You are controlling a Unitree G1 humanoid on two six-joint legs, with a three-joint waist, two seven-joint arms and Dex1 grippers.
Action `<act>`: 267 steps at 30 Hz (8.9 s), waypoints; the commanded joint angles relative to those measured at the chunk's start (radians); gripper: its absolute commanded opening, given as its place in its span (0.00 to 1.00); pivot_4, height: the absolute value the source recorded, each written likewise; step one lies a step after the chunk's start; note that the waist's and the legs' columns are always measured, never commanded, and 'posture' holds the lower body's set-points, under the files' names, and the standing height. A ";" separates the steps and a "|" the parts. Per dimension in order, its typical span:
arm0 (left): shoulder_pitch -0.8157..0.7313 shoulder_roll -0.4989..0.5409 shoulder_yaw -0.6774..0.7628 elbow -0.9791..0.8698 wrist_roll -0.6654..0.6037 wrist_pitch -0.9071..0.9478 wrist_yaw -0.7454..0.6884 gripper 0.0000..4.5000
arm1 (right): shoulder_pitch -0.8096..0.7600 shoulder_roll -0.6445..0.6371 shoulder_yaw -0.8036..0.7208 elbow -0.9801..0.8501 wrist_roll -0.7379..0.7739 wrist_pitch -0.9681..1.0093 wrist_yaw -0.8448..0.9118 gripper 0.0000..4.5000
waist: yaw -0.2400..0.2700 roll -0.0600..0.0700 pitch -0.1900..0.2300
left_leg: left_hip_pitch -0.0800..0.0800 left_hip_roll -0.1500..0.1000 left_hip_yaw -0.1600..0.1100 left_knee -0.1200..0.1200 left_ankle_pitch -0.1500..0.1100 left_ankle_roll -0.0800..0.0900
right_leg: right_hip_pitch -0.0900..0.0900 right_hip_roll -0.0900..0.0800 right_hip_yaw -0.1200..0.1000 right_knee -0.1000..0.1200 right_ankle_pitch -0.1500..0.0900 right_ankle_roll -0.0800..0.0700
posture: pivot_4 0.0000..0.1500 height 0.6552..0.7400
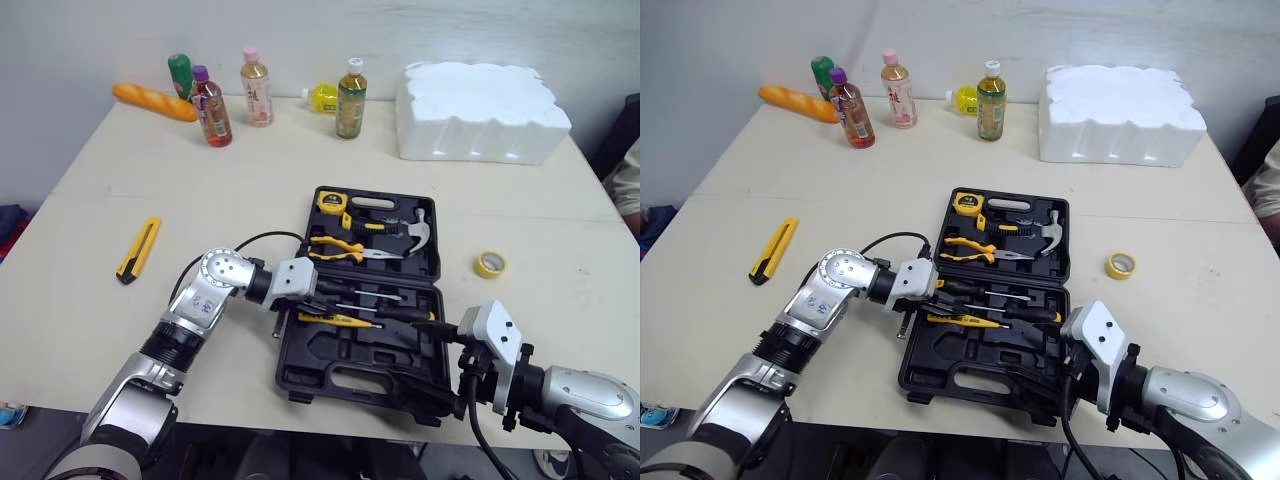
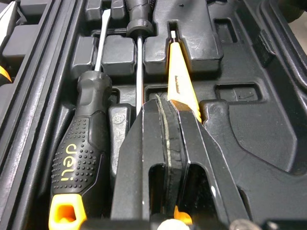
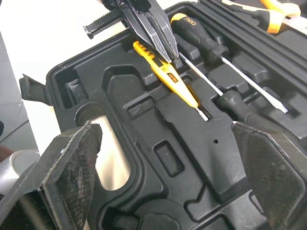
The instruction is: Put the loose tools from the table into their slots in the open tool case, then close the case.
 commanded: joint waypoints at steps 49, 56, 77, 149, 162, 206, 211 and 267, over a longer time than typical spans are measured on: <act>0.565 0.346 0.955 -0.212 -0.295 0.583 0.707 1.00 | -0.231 -0.217 -0.400 0.512 -0.067 -0.106 0.372 1.00 | -0.029 0.002 0.003 | 0.003 0.001 0.001 -0.012 0.000 -0.002 | -0.004 -0.002 0.000 -0.002 0.002 -0.005 | 1.00 1.00; 0.372 0.404 0.800 -0.061 -0.228 0.744 0.779 1.00 | -0.453 -0.222 -0.219 0.216 0.273 0.065 0.306 1.00 | -0.036 0.002 0.003 | -0.001 0.002 0.003 -0.012 0.003 -0.006 | -0.009 0.000 0.001 0.001 0.002 -0.005 | 1.00 1.00; 0.228 0.473 0.549 -0.044 -0.088 0.494 0.590 0.33 | -0.642 -0.130 0.054 0.183 0.205 0.048 0.262 1.00 | -0.008 0.002 -0.001 | -0.001 0.000 0.003 -0.009 0.005 -0.006 | -0.012 -0.002 0.001 0.005 0.002 -0.005 | 1.00 1.00; 0.021 -0.019 -0.182 -0.029 0.135 -0.109 -0.028 0.01 | 0.076 -0.182 -0.260 -0.072 0.212 0.053 0.066 1.00 | 0.000 0.000 -0.006 | 0.012 0.000 0.006 0.003 -0.002 0.011 | 0.008 0.003 0.007 0.002 0.006 0.000 | 1.00 1.00; 0.171 0.264 0.459 -0.131 -0.351 0.351 0.062 0.96 | 0.320 -0.091 -0.731 0.280 0.023 -0.055 0.269 1.00 | -0.010 0.001 -0.003 | 0.003 0.000 0.002 0.003 0.001 0.004 | -0.002 0.002 0.006 0.008 0.006 -0.001 | 1.00 1.00; -0.128 0.060 0.262 -0.438 -0.429 0.414 0.036 1.00 | -1.266 -0.186 0.598 1.584 -0.924 -0.658 0.904 1.00 | -0.049 0.003 0.004 | -0.008 -0.001 0.017 0.008 0.002 0.002 | -0.020 0.001 0.006 0.016 0.008 0.001 | 1.00 1.00; -0.124 0.059 0.262 -0.446 -0.431 0.413 0.046 1.00 | -1.290 -0.133 0.609 1.680 -0.980 -0.711 0.897 1.00 | -0.051 0.003 0.004 | -0.008 0.000 0.017 0.007 0.003 0.001 | -0.021 0.002 0.006 0.017 0.008 0.001 | 1.00 1.00; 0.160 0.149 0.087 -0.591 -0.306 0.236 -0.084 1.00 | -0.295 -0.314 0.259 0.108 -0.338 -0.041 0.567 0.01 | -0.022 0.002 0.005 | -0.006 0.001 0.013 0.018 -0.003 0.005 | -0.015 0.000 0.008 0.015 0.008 0.000 | 1.00 1.00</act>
